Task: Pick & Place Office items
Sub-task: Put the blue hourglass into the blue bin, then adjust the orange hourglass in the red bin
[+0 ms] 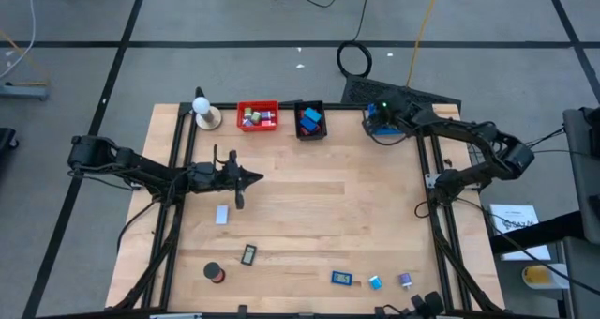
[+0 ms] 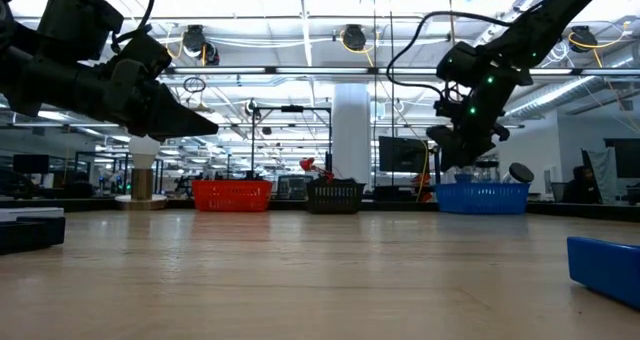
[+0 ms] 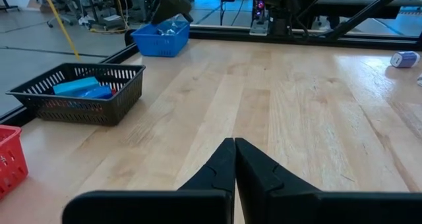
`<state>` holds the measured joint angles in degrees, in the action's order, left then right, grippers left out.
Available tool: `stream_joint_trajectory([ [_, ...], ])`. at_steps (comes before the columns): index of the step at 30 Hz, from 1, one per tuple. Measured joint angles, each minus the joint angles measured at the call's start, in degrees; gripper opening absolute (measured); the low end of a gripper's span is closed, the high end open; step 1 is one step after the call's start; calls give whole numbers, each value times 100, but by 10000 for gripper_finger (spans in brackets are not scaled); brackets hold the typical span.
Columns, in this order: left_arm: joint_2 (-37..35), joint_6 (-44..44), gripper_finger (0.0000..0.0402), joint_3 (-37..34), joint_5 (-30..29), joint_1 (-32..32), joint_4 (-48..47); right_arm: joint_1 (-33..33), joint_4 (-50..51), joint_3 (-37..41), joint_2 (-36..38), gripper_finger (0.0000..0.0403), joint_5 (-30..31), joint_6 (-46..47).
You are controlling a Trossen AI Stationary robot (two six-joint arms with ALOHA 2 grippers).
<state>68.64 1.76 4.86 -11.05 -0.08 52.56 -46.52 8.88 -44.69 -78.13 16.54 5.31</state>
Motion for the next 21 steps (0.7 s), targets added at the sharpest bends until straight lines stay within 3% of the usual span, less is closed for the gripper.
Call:
stream_joint_trajectory([
  [8,0,0,17,1,0,0,0,0,-21,2,394,276,24,-21],
  [12,0,-2,5,1,0,0,-1,80,309,2,1046,271,337,-23],
  [16,0,-2,12,0,0,0,-2,165,1269,0,1860,219,898,90],
  [21,0,-2,12,1,0,0,0,138,2910,0,2345,103,1038,507],
])
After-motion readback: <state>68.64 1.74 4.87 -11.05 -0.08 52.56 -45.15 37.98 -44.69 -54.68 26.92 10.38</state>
